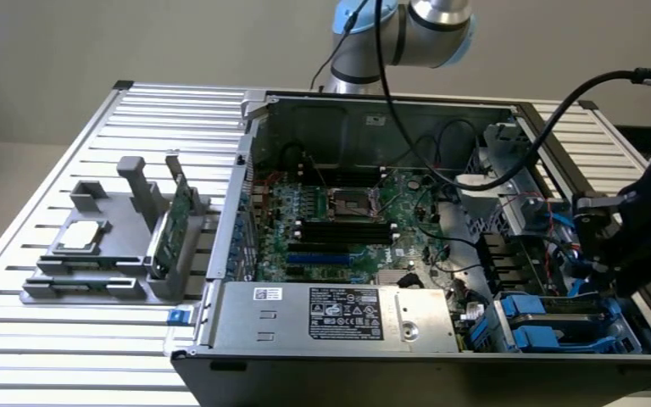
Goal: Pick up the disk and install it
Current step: 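Insert the first disk wire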
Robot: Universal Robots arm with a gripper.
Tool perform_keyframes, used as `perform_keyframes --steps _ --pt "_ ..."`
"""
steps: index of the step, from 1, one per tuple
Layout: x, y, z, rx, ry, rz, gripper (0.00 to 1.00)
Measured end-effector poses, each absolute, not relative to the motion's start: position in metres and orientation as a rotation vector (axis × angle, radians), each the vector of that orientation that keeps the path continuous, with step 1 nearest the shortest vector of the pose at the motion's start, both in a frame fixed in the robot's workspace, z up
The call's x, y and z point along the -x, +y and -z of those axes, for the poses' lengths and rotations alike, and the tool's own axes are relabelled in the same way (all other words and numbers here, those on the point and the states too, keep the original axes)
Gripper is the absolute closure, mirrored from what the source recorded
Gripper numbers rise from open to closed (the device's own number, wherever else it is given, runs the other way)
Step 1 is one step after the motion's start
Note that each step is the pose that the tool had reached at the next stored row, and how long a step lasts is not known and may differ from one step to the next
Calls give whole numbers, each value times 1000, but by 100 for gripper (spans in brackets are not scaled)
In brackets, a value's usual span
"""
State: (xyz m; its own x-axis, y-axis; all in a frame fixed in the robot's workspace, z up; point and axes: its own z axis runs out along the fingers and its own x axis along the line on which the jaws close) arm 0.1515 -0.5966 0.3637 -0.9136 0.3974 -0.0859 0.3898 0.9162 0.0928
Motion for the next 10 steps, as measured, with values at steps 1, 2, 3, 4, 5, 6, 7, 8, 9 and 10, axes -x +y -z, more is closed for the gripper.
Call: perform_keyframes --steps 1,2,3,4,5,6,7,8,9,10 --pt "-151 -597 -364 -641 2967 -111 72" --pt "-151 -597 -363 -667 2961 -109 72" --pt "-151 -597 -363 -693 2955 -108 72" --pt "-151 -597 -363 -719 2948 -106 72" --pt "-151 -597 -363 -745 2941 -105 72" --pt "-151 -597 -363 -773 2933 -103 72" --pt "-151 -597 -363 -799 2925 -102 72" --pt "-151 -597 -363 -825 2917 -100 72" --pt "-151 -597 -363 -851 2909 -99 72" --pt "-151 -597 -363 -877 2901 -97 72"
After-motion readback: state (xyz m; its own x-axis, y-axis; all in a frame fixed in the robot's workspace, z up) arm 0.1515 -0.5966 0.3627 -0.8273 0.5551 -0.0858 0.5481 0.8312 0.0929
